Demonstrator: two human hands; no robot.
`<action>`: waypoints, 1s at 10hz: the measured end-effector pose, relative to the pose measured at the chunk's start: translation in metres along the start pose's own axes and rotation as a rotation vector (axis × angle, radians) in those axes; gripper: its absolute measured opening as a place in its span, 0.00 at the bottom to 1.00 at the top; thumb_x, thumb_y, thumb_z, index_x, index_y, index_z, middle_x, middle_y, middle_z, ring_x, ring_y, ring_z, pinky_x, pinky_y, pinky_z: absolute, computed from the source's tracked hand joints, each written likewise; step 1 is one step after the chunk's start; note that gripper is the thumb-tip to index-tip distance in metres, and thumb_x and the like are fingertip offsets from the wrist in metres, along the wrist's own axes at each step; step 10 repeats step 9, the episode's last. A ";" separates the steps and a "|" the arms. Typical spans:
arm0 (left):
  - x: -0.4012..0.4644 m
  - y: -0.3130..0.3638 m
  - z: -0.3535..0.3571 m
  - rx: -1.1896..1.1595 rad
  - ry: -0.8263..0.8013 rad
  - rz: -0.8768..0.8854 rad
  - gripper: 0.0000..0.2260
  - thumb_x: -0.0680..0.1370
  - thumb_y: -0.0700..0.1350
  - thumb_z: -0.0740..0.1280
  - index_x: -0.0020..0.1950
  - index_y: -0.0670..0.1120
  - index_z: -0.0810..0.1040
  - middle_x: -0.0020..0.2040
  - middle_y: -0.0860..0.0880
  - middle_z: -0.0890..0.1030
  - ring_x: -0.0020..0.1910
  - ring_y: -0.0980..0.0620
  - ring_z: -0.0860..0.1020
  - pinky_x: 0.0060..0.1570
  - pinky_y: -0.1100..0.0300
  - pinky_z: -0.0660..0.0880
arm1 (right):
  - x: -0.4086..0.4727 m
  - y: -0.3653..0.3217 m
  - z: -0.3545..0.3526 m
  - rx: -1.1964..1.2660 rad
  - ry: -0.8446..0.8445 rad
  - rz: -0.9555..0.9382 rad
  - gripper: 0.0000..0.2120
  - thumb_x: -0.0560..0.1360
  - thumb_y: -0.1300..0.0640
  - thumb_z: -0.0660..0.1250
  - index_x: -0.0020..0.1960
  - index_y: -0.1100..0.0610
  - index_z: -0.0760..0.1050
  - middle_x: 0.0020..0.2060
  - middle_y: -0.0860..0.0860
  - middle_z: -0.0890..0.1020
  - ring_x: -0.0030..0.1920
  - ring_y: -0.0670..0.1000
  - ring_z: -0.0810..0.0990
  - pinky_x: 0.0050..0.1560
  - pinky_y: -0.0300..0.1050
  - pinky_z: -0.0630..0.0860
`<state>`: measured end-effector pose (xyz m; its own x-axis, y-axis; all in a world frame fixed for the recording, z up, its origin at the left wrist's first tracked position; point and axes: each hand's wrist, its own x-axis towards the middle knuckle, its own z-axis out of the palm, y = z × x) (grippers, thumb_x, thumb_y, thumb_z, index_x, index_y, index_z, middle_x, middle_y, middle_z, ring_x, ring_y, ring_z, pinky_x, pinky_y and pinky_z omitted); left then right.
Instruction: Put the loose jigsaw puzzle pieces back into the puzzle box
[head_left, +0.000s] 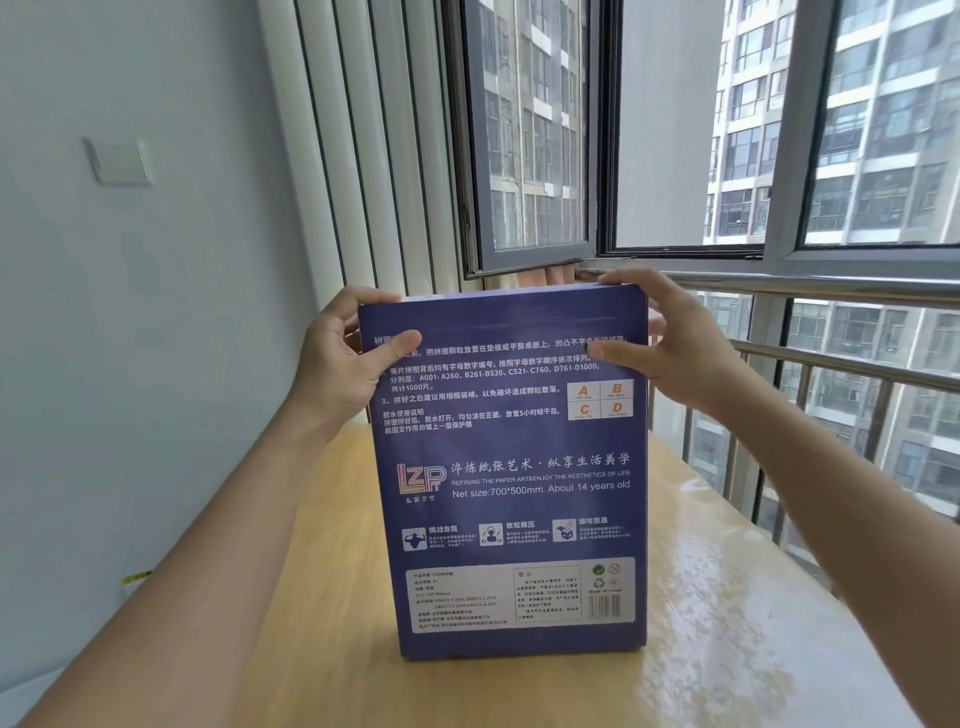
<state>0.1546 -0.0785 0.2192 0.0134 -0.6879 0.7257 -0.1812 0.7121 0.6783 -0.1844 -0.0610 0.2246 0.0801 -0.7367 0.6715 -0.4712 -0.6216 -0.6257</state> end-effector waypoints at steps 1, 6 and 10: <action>0.003 -0.007 -0.001 0.020 0.049 0.121 0.18 0.69 0.50 0.80 0.55 0.56 0.79 0.49 0.47 0.84 0.46 0.48 0.84 0.40 0.58 0.82 | 0.002 0.002 0.005 0.057 0.068 -0.015 0.26 0.69 0.56 0.80 0.59 0.39 0.71 0.56 0.40 0.79 0.53 0.49 0.82 0.39 0.49 0.85; -0.151 -0.161 0.009 0.763 -0.301 0.040 0.26 0.57 0.36 0.82 0.30 0.48 0.63 0.47 0.55 0.72 0.45 0.53 0.73 0.39 0.62 0.71 | -0.107 0.125 0.108 -0.462 -0.375 0.036 0.21 0.64 0.58 0.81 0.46 0.55 0.70 0.52 0.48 0.70 0.46 0.54 0.74 0.44 0.48 0.74; -0.140 -0.134 0.005 0.819 -0.508 -0.207 0.13 0.65 0.49 0.82 0.38 0.54 0.78 0.46 0.57 0.77 0.47 0.53 0.77 0.47 0.57 0.74 | -0.100 0.114 0.105 -0.473 -0.436 0.073 0.13 0.68 0.47 0.80 0.49 0.47 0.80 0.53 0.47 0.81 0.55 0.52 0.80 0.52 0.43 0.74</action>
